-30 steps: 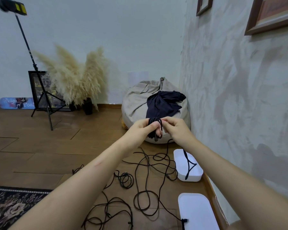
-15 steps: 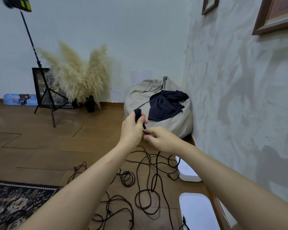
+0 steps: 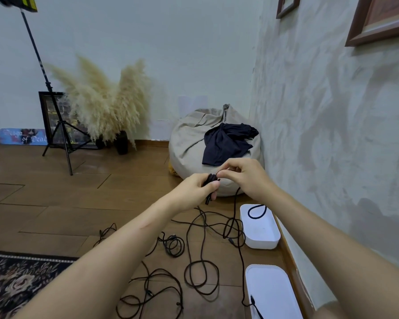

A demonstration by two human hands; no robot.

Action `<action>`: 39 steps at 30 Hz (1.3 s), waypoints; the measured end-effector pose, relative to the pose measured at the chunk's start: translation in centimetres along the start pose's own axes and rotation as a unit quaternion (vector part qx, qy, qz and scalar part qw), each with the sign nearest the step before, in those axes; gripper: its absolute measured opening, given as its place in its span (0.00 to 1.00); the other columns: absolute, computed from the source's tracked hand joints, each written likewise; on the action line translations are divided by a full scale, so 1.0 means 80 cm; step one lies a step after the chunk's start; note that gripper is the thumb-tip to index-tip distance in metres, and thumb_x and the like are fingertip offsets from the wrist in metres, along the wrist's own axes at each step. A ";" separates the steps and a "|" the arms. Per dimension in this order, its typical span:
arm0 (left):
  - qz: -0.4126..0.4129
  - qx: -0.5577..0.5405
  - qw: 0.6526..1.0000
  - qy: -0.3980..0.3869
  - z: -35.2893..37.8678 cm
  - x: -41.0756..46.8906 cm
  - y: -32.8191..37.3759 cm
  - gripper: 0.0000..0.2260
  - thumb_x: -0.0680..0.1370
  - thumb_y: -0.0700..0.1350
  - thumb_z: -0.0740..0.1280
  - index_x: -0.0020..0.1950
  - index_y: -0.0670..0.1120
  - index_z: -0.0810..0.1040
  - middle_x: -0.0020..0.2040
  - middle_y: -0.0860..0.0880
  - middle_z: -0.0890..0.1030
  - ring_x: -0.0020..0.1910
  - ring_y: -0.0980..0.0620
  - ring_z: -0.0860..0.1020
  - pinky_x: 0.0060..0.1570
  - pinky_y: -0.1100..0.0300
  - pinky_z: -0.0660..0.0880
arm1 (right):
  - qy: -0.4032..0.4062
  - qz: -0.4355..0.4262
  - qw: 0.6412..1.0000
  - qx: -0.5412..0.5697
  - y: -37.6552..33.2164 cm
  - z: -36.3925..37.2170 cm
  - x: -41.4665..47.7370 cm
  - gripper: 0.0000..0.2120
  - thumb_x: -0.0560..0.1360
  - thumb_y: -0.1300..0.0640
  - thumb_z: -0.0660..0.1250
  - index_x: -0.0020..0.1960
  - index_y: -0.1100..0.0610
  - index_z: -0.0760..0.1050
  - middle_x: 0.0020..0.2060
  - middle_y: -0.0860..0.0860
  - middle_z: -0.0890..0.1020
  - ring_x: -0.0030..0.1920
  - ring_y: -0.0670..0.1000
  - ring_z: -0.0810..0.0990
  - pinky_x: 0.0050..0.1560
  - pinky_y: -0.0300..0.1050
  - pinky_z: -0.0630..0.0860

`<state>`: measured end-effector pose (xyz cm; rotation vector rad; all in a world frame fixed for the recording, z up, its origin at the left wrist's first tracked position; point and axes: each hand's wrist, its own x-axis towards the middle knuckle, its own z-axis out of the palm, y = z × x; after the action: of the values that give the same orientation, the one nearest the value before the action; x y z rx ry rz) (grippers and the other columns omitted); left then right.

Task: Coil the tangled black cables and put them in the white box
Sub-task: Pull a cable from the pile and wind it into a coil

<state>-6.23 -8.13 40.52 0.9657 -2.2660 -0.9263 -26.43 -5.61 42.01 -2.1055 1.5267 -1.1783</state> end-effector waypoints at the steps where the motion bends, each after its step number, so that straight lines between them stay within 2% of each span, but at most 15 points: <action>1: -0.006 -0.004 1.000 0.020 0.003 0.001 -0.001 0.17 0.84 0.55 0.60 0.46 0.45 0.80 0.41 0.50 0.83 0.44 0.48 0.80 0.56 0.46 0.77 | 0.005 0.009 1.000 -0.007 0.006 0.003 0.001 0.04 0.77 0.52 0.72 0.47 0.50 0.86 0.40 0.45 0.85 0.42 0.43 0.80 0.45 0.44 0.75; 3: -0.027 -0.002 0.998 0.063 0.007 0.001 -0.005 0.18 0.84 0.56 0.60 0.45 0.46 0.80 0.41 0.47 0.84 0.43 0.46 0.81 0.54 0.44 0.77 | -0.001 0.019 0.999 -0.046 0.017 0.008 0.002 0.06 0.78 0.50 0.71 0.49 0.50 0.85 0.42 0.46 0.85 0.45 0.47 0.80 0.47 0.49 0.75; 5: -0.050 0.009 0.994 0.097 0.009 0.001 -0.007 0.16 0.85 0.53 0.60 0.45 0.46 0.79 0.38 0.52 0.83 0.40 0.52 0.80 0.50 0.49 0.77 | -0.001 0.012 0.990 -0.141 0.028 0.016 0.001 0.09 0.79 0.47 0.69 0.52 0.49 0.85 0.46 0.47 0.82 0.50 0.51 0.77 0.46 0.49 0.71; 8: -0.067 0.030 0.989 0.127 0.011 0.002 -0.003 0.16 0.85 0.52 0.60 0.44 0.45 0.79 0.36 0.54 0.82 0.38 0.54 0.79 0.44 0.55 0.74 | 0.002 0.032 0.969 -0.244 0.029 0.019 0.002 0.11 0.79 0.44 0.68 0.55 0.48 0.84 0.45 0.47 0.78 0.48 0.51 0.74 0.43 0.47 0.67; 10: -0.079 0.030 0.986 0.145 0.012 0.001 0.000 0.17 0.85 0.52 0.60 0.44 0.45 0.79 0.36 0.54 0.81 0.37 0.53 0.79 0.40 0.57 0.73 | 0.002 0.069 0.964 -0.258 0.030 0.021 0.003 0.12 0.80 0.44 0.68 0.58 0.48 0.83 0.44 0.48 0.81 0.47 0.52 0.78 0.42 0.46 0.69; 12: -0.083 0.030 0.985 0.150 0.012 0.001 0.001 0.17 0.85 0.52 0.60 0.43 0.45 0.79 0.35 0.54 0.81 0.37 0.53 0.79 0.39 0.58 0.73 | -0.008 0.096 0.967 -0.238 0.032 0.025 0.004 0.11 0.80 0.46 0.68 0.58 0.50 0.82 0.41 0.48 0.84 0.45 0.51 0.81 0.41 0.45 0.71; 15: -0.085 0.030 0.984 0.153 0.014 0.000 0.002 0.17 0.85 0.52 0.60 0.44 0.44 0.79 0.35 0.53 0.81 0.37 0.53 0.79 0.40 0.57 0.73 | -0.022 0.125 0.974 -0.186 0.033 0.032 0.002 0.08 0.80 0.50 0.68 0.58 0.50 0.79 0.30 0.46 0.83 0.34 0.43 0.82 0.36 0.41 0.72; 18: -0.088 0.027 0.982 0.165 0.013 -0.001 0.004 0.16 0.85 0.51 0.60 0.43 0.46 0.78 0.35 0.54 0.81 0.37 0.54 0.79 0.38 0.58 0.72 | -0.018 0.153 0.970 -0.189 0.035 0.031 0.003 0.16 0.77 0.45 0.72 0.61 0.48 0.74 0.41 0.47 0.83 0.45 0.51 0.81 0.41 0.46 0.72; 22: -0.086 0.024 0.983 0.163 0.014 -0.002 0.006 0.15 0.85 0.51 0.60 0.43 0.47 0.78 0.37 0.53 0.82 0.38 0.53 0.79 0.40 0.57 0.73 | -0.059 0.154 0.963 -0.213 0.034 0.025 0.002 0.09 0.78 0.47 0.71 0.57 0.45 0.83 0.44 0.49 0.85 0.48 0.52 0.82 0.43 0.44 0.72; 25: -0.085 0.027 0.982 0.164 0.014 -0.003 0.008 0.15 0.85 0.52 0.60 0.44 0.47 0.78 0.39 0.51 0.83 0.41 0.50 0.80 0.44 0.52 0.76 | -0.070 0.143 0.973 -0.167 0.024 0.025 -0.002 0.07 0.81 0.52 0.67 0.54 0.43 0.83 0.31 0.48 0.84 0.33 0.46 0.82 0.36 0.40 0.75; 26: -0.085 0.026 0.982 0.167 0.013 -0.003 0.009 0.15 0.85 0.52 0.60 0.44 0.45 0.78 0.40 0.49 0.83 0.42 0.48 0.81 0.45 0.51 0.77 | -0.078 0.138 0.978 -0.139 0.021 0.025 -0.003 0.07 0.81 0.54 0.66 0.52 0.44 0.82 0.32 0.48 0.84 0.32 0.45 0.82 0.35 0.40 0.76; 29: -0.087 0.027 0.979 0.181 0.011 -0.004 0.008 0.17 0.85 0.52 0.59 0.46 0.42 0.79 0.41 0.45 0.83 0.43 0.45 0.81 0.48 0.47 0.77 | -0.119 0.101 0.981 -0.113 0.018 0.025 -0.003 0.02 0.78 0.52 0.67 0.51 0.48 0.77 0.44 0.48 0.83 0.45 0.50 0.82 0.45 0.47 0.77; 32: -0.085 0.030 0.978 0.187 0.009 -0.005 0.006 0.16 0.85 0.52 0.60 0.46 0.44 0.79 0.40 0.49 0.83 0.42 0.48 0.81 0.47 0.49 0.77 | -0.142 0.091 0.982 -0.084 0.021 0.023 -0.003 0.04 0.79 0.51 0.68 0.49 0.51 0.78 0.43 0.49 0.83 0.44 0.49 0.81 0.49 0.50 0.76; 35: -0.082 0.035 0.973 0.212 0.004 -0.004 0.005 0.16 0.85 0.52 0.60 0.46 0.44 0.79 0.41 0.48 0.84 0.42 0.48 0.81 0.47 0.47 0.78 | -0.140 0.087 0.986 0.004 0.019 0.019 -0.001 0.09 0.82 0.64 0.62 0.54 0.52 0.78 0.43 0.49 0.84 0.43 0.46 0.82 0.49 0.44 0.80; 39: -0.081 0.042 0.968 0.235 -0.007 -0.003 0.002 0.16 0.85 0.53 0.60 0.46 0.44 0.78 0.41 0.47 0.83 0.42 0.48 0.81 0.48 0.47 0.77 | -0.148 0.055 0.987 -0.023 0.012 0.012 0.003 0.11 0.83 0.63 0.62 0.59 0.51 0.80 0.50 0.47 0.84 0.51 0.44 0.81 0.55 0.39 0.76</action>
<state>-5.77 -8.13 40.98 1.2718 -1.8548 -0.5854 -26.30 -6.42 40.93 -2.0823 1.5204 -0.7603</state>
